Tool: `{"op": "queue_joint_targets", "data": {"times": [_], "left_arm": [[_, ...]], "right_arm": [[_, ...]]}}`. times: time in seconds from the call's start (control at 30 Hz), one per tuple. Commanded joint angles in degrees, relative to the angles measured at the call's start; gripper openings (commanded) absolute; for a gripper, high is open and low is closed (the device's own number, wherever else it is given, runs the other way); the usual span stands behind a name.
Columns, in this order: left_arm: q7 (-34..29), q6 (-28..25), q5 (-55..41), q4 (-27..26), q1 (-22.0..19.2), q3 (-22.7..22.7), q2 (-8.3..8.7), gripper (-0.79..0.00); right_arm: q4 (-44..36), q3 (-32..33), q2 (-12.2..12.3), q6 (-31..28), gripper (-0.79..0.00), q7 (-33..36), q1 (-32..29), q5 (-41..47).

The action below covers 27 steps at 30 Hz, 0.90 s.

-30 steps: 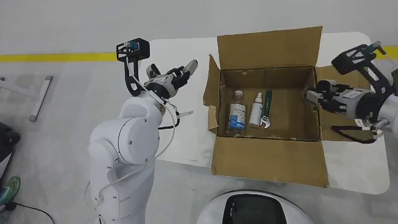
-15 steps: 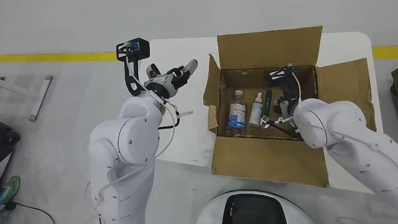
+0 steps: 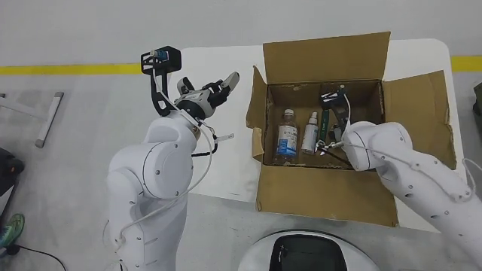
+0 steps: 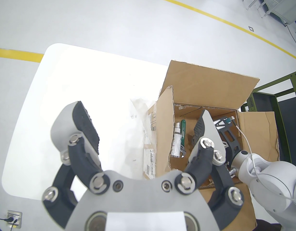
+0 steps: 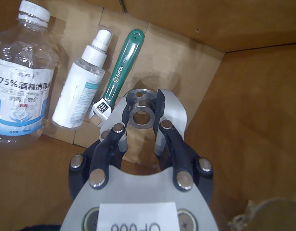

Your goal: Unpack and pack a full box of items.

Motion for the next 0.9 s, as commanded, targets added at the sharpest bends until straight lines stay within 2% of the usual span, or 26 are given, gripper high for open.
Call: {"op": "queue_joint_targets", "data": {"times": [0.0, 0.13, 0.23, 0.3, 0.33, 0.4, 0.43, 0.5, 0.53, 0.67, 0.87], "left_arm": [[0.0, 0.0, 0.0, 0.0, 0.0, 0.0, 0.00, 0.000], [0.0, 0.0, 0.0, 0.0, 0.0, 0.0, 0.00, 0.000], [0.0, 0.0, 0.0, 0.0, 0.0, 0.0, 0.00, 0.000], [0.0, 0.0, 0.0, 0.0, 0.0, 0.0, 0.00, 0.000], [0.0, 0.0, 0.0, 0.0, 0.0, 0.0, 0.00, 0.000], [0.0, 0.0, 0.0, 0.0, 0.0, 0.0, 0.00, 0.000], [0.0, 0.0, 0.0, 0.0, 0.0, 0.0, 0.00, 0.000], [0.0, 0.0, 0.0, 0.0, 0.0, 0.0, 0.00, 0.000], [0.0, 0.0, 0.0, 0.0, 0.0, 0.0, 0.00, 0.000], [0.0, 0.0, 0.0, 0.0, 0.0, 0.0, 0.00, 0.000], [0.0, 0.0, 0.0, 0.0, 0.0, 0.0, 0.00, 0.000]], "right_arm": [[0.5, 0.2, -0.4, -0.4, -0.585, 0.4, 0.2, -0.4], [0.9, 1.4, -1.3, -1.3, -0.508, 1.4, 0.4, -0.6], [0.2, 3.1, -1.8, -1.9, -0.413, 1.9, 0.5, 0.7], [-1.3, 4.4, -1.9, -2.3, -0.166, 2.3, 0.5, 0.6], [-3.1, 5.5, -1.8, -2.5, -0.169, 2.5, 0.4, 1.3], [-7.8, 9.5, -1.3, -3.0, -0.228, 3.0, -0.9, 1.7], [-10.7, 12.4, -1.0, -3.1, -0.345, 3.1, -1.7, 2.1], [-15.0, 17.8, -0.3, -3.9, -0.446, 3.2, -3.7, 2.8], [-17.4, 21.3, 0.1, -5.0, -0.785, 3.2, -5.2, 3.8], [-23.0, 37.6, 1.5, -11.5, -0.785, 1.6, -11.4, 9.4], [-21.8, 57.6, 2.0, -16.4, -0.785, -4.9, -20.6, 18.3]]}}
